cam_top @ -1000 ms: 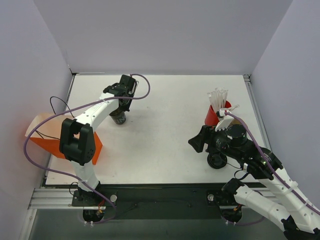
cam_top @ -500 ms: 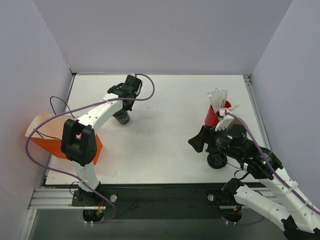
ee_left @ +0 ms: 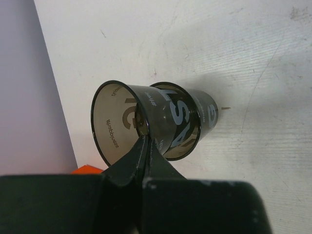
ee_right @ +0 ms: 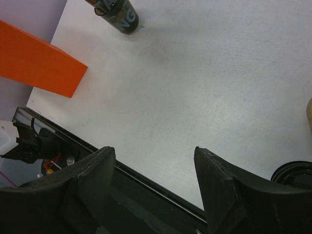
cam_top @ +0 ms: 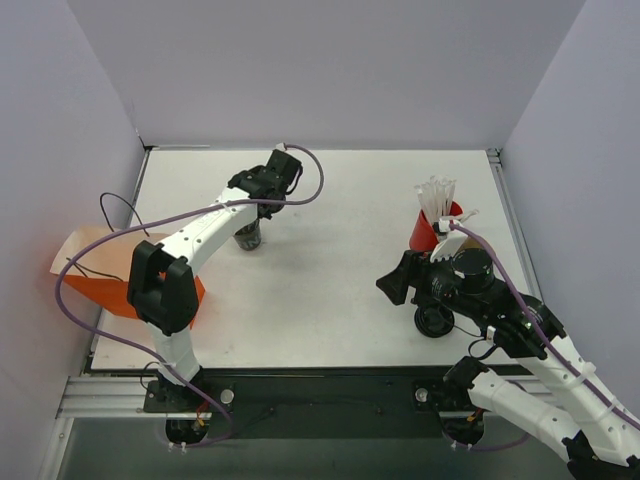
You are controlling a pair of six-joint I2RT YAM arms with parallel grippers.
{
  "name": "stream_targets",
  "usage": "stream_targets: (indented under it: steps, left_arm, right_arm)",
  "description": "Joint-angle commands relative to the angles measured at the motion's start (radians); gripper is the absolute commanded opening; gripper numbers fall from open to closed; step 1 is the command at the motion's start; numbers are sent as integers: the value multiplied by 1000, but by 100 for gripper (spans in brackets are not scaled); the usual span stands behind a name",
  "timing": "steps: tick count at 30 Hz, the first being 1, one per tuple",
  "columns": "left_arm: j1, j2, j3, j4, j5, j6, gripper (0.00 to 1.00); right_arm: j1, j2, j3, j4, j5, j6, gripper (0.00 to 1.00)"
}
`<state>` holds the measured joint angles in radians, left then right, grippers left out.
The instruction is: Pack the takeout coffee
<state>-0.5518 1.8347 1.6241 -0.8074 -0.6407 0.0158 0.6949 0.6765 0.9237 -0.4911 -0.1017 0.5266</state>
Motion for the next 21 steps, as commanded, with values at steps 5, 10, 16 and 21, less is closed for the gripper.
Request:
stream_targets:
  steps: [5, 10, 16, 21]
  left_arm:
    - [-43, -55, 132, -52, -102, 23, 0]
    - [-83, -54, 206, -88, -111, 30, 0]
    - [-191, -22, 261, -105, -140, 20, 0]
    - [-287, 52, 263, -84, -174, 6, 0]
  right_arm:
    - [0, -34, 47, -7, 17, 10, 66]
    - [0, -45, 53, -14, 22, 18, 66]
    - [0, -92, 55, -24, 69, 33, 66]
    - [0, -133, 67, -49, 129, 49, 66]
